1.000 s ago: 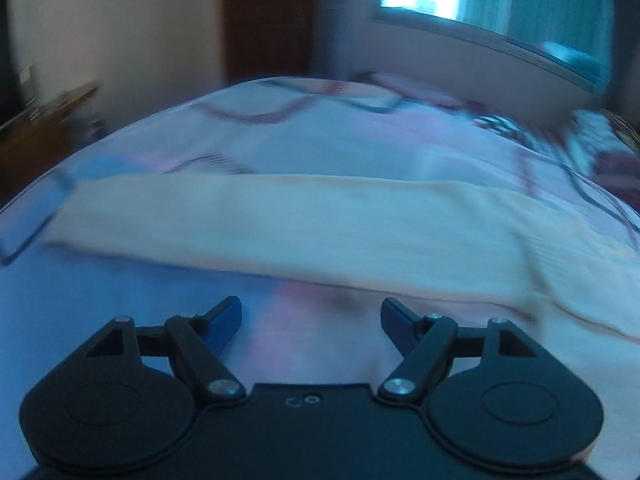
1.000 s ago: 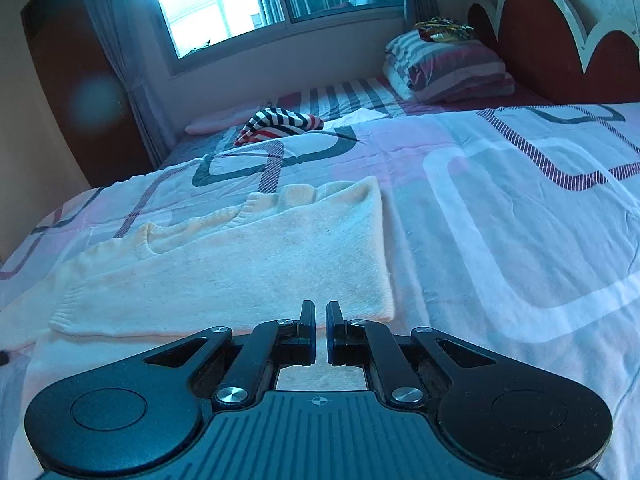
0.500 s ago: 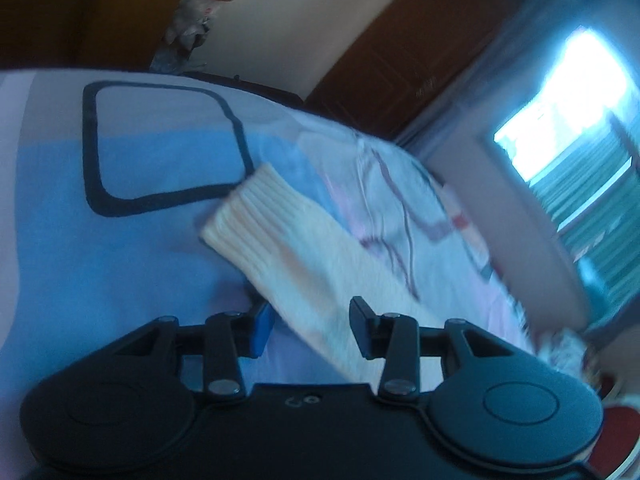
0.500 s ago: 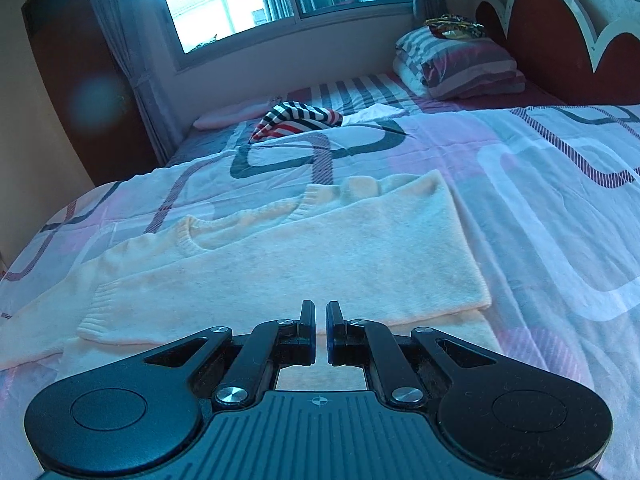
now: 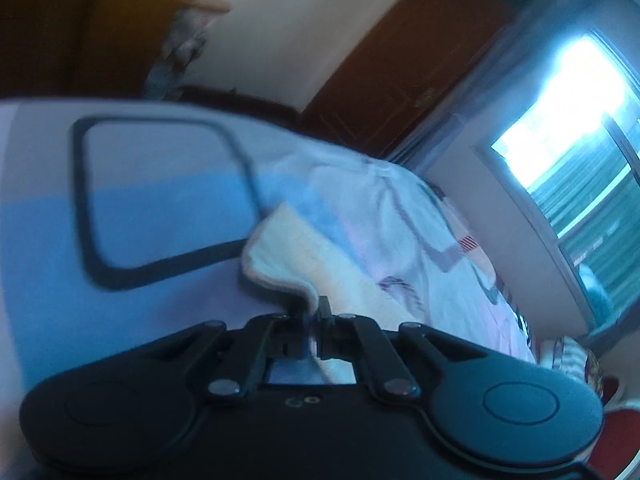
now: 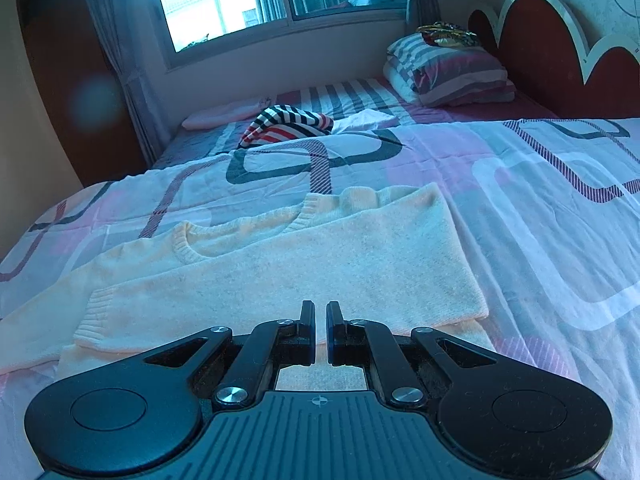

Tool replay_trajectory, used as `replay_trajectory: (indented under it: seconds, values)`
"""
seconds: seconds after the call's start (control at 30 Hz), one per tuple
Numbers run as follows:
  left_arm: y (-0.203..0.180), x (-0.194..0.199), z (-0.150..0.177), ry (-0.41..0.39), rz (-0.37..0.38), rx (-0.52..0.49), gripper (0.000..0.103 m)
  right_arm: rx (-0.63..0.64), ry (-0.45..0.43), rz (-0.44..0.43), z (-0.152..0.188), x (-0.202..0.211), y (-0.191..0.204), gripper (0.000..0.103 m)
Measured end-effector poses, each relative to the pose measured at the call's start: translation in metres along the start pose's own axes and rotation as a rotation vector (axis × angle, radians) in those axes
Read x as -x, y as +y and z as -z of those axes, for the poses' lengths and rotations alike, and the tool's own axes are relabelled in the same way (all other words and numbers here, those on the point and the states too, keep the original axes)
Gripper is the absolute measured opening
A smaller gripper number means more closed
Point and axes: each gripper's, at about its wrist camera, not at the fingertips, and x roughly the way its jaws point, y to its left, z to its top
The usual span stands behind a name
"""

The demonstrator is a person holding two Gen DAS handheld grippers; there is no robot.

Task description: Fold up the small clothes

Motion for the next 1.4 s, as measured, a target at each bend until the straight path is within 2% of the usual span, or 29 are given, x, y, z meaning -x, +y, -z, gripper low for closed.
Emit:
replay_trajectory:
  seconds: [0.13, 0.27, 0.43, 0.6, 0.77, 0.93, 1.03, 1.07, 1.13, 1.17, 1.2, 1.27, 1.33, 1.4]
  values:
    - [-0.045, 0.002, 0.007, -0.011, 0.069, -0.098, 0.002, -0.006, -0.003, -0.004, 0.002, 0.004, -0.007, 0.005]
    - [-0.109, -0.005, 0.030, 0.057, 0.163, -0.211, 0.002, -0.027, -0.011, -0.017, 0.001, 0.007, -0.017, 0.005]
    - [-0.211, -0.013, 0.101, 0.176, 0.266, -0.466, 0.002, -0.069, -0.029, -0.023, -0.007, 0.008, -0.037, 0.005]
    - [-0.291, -0.005, 0.185, 0.227, 0.353, -0.675, 0.002, -0.113, -0.045, -0.038, -0.013, 0.011, -0.061, 0.005]
    - [-0.341, 0.000, 0.262, 0.293, 0.417, -0.830, 0.002, -0.152, -0.050, -0.059, -0.014, 0.016, -0.089, 0.005]
    - [-0.364, 0.004, 0.327, 0.364, 0.414, -0.952, 0.002, -0.174, -0.048, -0.059, -0.013, 0.019, -0.106, 0.005]
    - [-0.370, 0.005, 0.353, 0.410, 0.411, -0.979, 0.003, -0.187, -0.038, -0.067, -0.011, 0.020, -0.115, 0.005]
    - [-0.373, 0.001, 0.360, 0.424, 0.415, -0.991, 0.005, -0.189, -0.033, -0.074, -0.011, 0.019, -0.118, 0.005]
    - [-0.376, 0.002, 0.370, 0.413, 0.442, -1.030, 0.021, -0.191, -0.023, -0.089, -0.010, 0.017, -0.119, 0.005]
    - [-0.377, 0.004, 0.372, 0.418, 0.456, -1.045, 0.036, -0.193, -0.017, -0.098, -0.010, 0.015, -0.117, 0.006]
    - [-0.375, 0.008, 0.371, 0.418, 0.467, -1.052, 0.049, -0.193, -0.006, -0.113, -0.011, 0.012, -0.115, 0.010]
    - [-0.365, 0.024, 0.361, 0.335, 0.460, -1.081, 0.058, -0.186, 0.010, -0.153, -0.012, 0.006, -0.109, 0.071]
    - [-0.346, 0.037, 0.342, 0.244, 0.412, -1.095, 0.066, -0.170, -0.014, -0.179, -0.012, 0.004, -0.098, 0.074]
    - [-0.317, 0.046, 0.314, 0.173, 0.333, -1.067, 0.068, -0.164, 0.003, -0.224, -0.013, -0.004, -0.088, 0.074]
